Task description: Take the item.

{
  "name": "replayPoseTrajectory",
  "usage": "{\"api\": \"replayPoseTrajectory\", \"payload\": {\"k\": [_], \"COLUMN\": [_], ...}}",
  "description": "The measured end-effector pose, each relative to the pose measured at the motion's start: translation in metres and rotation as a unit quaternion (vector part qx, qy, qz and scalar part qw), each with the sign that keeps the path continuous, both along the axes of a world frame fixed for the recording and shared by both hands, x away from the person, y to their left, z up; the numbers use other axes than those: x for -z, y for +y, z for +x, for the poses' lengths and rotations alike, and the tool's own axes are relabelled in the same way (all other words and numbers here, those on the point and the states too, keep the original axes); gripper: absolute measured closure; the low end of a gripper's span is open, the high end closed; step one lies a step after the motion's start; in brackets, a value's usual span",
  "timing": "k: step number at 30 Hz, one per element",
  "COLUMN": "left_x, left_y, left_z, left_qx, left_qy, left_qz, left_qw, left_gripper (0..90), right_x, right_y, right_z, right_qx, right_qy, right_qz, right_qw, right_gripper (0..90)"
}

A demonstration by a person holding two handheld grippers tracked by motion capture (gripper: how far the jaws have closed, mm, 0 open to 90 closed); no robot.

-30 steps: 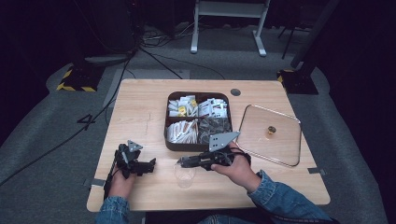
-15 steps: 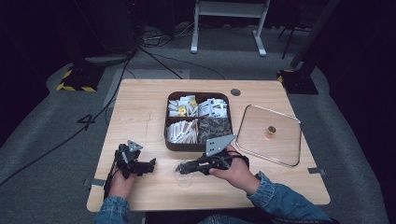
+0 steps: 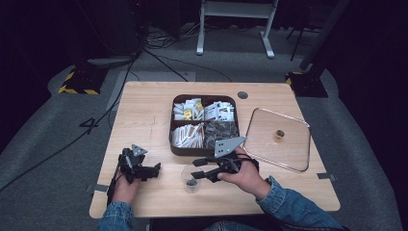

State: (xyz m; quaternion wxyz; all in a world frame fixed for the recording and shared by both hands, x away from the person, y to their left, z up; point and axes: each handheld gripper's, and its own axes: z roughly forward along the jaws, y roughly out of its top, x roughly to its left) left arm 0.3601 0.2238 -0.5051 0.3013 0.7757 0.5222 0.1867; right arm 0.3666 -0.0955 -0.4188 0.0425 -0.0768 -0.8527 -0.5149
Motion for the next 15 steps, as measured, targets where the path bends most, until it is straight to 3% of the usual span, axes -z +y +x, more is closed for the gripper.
{"api": "replayPoseTrajectory", "payload": {"k": [7, 15], "left_x": [0.000, 0.000], "left_y": [0.000, 0.001], "left_z": [0.000, 0.005], "left_qx": [0.001, 0.017], "left_qy": [0.000, -0.001], "left_qz": [-0.001, 0.003], "left_qw": [1.0000, 0.9999], "left_gripper": [0.0, 0.0], "right_x": [-0.007, -0.015], "right_y": [-0.016, -0.045], "right_z": [0.010, 0.018], "right_qx": [0.039, 0.091], "right_qy": [-0.008, -0.015], "right_qz": [0.010, 0.021], "right_qw": [0.9992, 0.9955], "right_gripper": [52.2, 50.8]}}
